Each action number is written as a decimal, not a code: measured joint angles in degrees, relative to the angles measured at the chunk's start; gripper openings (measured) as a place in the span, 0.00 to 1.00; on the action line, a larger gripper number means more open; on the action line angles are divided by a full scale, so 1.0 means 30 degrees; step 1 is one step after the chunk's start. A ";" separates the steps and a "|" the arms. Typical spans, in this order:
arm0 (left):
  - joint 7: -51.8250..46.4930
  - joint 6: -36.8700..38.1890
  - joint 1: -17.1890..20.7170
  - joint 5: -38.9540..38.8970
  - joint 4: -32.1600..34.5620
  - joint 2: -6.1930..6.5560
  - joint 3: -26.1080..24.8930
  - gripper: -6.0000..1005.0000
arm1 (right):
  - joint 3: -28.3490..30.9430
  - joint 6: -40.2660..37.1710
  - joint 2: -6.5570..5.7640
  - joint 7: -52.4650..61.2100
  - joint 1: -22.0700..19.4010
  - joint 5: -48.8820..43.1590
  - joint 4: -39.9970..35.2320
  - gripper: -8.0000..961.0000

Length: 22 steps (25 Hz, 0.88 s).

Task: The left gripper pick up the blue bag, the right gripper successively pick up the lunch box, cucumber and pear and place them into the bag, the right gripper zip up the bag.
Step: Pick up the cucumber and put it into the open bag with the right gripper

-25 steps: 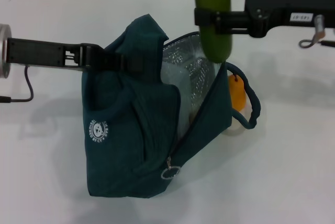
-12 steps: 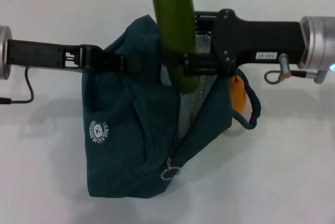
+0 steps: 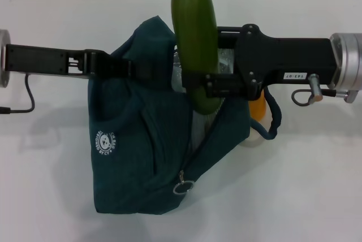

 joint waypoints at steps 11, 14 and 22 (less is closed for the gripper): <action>0.0812 -0.0031 0.0576 -0.0003 -0.0516 0.0024 -0.0015 0.06 | -0.0239 -0.0450 0.0005 -0.1242 -0.0124 0.1122 0.0995 0.73; 0.0906 -0.0030 0.0614 -0.0002 -0.0525 0.0035 -0.0061 0.06 | -0.0590 -0.0461 0.0028 -0.1683 -0.0102 0.1566 0.1298 0.73; 0.0933 -0.0005 0.0617 0.0010 -0.0528 0.0115 -0.0319 0.06 | -0.2619 -0.0238 0.0029 -0.3302 0.0044 0.3422 0.1981 0.74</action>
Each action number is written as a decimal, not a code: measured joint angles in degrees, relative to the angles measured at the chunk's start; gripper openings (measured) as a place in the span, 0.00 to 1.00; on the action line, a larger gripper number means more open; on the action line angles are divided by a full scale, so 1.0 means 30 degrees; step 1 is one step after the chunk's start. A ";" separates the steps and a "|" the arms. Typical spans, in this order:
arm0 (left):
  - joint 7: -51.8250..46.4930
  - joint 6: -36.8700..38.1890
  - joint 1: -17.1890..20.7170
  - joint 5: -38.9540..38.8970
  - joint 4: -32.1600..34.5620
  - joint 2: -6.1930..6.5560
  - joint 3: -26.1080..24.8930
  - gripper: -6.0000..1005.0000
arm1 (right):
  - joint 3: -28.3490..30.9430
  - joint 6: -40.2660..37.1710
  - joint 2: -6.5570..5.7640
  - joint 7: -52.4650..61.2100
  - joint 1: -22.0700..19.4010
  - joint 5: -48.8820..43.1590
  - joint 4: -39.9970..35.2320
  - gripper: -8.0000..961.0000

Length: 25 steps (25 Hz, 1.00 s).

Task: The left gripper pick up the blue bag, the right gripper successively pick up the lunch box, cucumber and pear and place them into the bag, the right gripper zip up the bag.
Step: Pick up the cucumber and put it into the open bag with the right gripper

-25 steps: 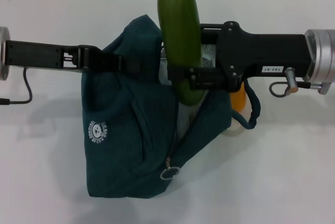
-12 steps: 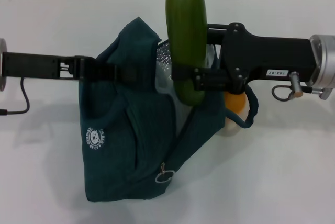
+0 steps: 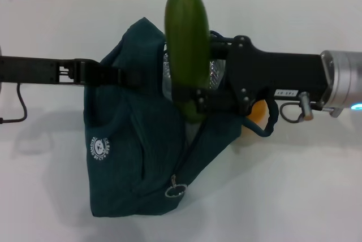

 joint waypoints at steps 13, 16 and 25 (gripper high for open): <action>-0.0011 0.0037 0.0055 0.0002 0.0001 0.0058 -0.0382 0.06 | -0.0756 0.0313 0.0000 -0.1630 0.0040 0.0728 0.0957 0.75; -0.0035 0.0037 0.0057 0.0001 0.0001 0.0058 -0.0384 0.06 | -0.0815 0.0408 -0.0001 -0.1716 0.0035 0.0733 0.1125 0.75; -0.0071 0.0036 0.0057 -0.0002 0.0001 0.0012 -0.0384 0.06 | -0.0973 0.0451 -0.0001 -0.1735 0.0035 0.0747 0.1364 0.76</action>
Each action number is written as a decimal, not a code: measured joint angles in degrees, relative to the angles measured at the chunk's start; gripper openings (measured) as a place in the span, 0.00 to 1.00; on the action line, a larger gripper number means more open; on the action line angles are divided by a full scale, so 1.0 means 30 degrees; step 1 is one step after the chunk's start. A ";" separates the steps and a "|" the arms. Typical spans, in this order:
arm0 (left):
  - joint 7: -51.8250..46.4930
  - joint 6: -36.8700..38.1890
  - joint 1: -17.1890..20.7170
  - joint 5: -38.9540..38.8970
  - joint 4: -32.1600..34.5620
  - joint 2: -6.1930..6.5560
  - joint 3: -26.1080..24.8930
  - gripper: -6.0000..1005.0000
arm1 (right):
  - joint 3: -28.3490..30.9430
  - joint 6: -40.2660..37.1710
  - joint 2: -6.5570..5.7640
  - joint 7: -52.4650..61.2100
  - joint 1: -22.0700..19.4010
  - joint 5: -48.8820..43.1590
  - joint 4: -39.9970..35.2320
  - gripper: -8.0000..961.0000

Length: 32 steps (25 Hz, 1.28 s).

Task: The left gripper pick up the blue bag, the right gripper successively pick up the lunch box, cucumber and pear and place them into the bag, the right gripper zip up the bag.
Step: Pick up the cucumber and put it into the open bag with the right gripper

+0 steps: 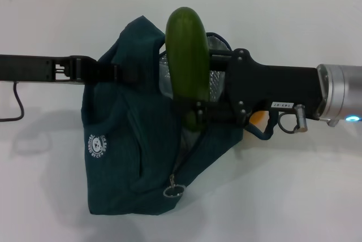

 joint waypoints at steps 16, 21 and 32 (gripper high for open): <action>-0.0045 -0.0001 0.0006 -0.0003 0.0000 0.0013 0.0001 0.06 | -0.0848 0.0953 0.0001 0.0289 0.0519 -0.0149 0.0047 0.77; -0.0048 -0.0001 -0.0001 -0.0003 0.0000 0.0018 0.0000 0.06 | -0.0876 0.0953 0.0000 0.0363 0.0518 -0.0200 0.0060 0.80; -0.0048 -0.0002 0.0161 0.0000 0.0000 0.0086 -0.0024 0.06 | 0.0785 0.0631 -0.0737 0.0803 -0.0523 -0.0251 -0.0379 0.88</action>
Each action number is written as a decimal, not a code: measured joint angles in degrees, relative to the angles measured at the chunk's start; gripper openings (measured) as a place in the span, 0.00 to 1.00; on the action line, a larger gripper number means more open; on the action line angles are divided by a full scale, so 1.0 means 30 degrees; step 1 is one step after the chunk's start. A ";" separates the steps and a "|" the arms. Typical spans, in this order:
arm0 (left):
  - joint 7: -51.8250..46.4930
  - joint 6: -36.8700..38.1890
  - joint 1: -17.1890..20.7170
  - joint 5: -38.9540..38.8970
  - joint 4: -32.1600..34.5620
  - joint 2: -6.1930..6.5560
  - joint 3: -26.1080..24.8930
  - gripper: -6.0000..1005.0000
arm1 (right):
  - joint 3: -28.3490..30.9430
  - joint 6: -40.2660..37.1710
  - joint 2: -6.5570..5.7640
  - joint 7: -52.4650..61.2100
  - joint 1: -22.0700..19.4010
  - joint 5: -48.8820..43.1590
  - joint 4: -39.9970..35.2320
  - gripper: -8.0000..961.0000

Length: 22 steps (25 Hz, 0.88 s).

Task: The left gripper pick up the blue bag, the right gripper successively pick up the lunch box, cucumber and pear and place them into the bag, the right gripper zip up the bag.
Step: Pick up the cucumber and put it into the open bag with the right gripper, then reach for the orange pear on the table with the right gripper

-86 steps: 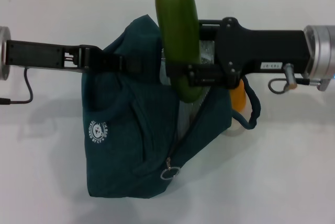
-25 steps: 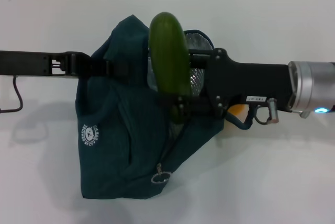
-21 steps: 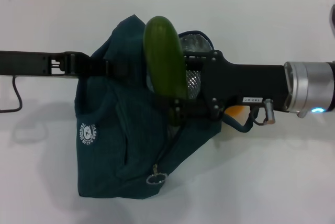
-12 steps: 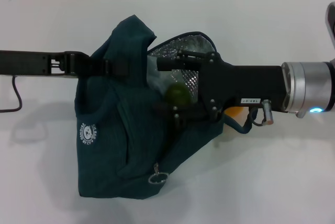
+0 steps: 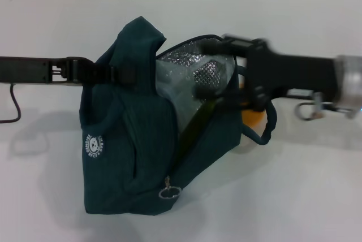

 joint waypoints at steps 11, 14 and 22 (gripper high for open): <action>0.0375 0.0002 0.0850 0.0012 -0.0018 0.0052 -0.0730 0.06 | 0.4993 -0.0712 -0.0917 -0.0007 -0.3171 -0.0034 -0.0672 0.88; 0.0580 0.0001 0.1080 0.0019 -0.0192 0.0197 -0.1191 0.06 | 0.5789 -0.0383 -0.1035 -0.0029 -0.3769 -0.0357 -0.0492 0.88; 0.1706 -0.0006 0.1550 0.0046 -0.1547 0.0537 -0.2472 0.06 | 0.7722 0.0001 -0.0654 -0.0141 -0.4581 -0.1903 0.0608 0.88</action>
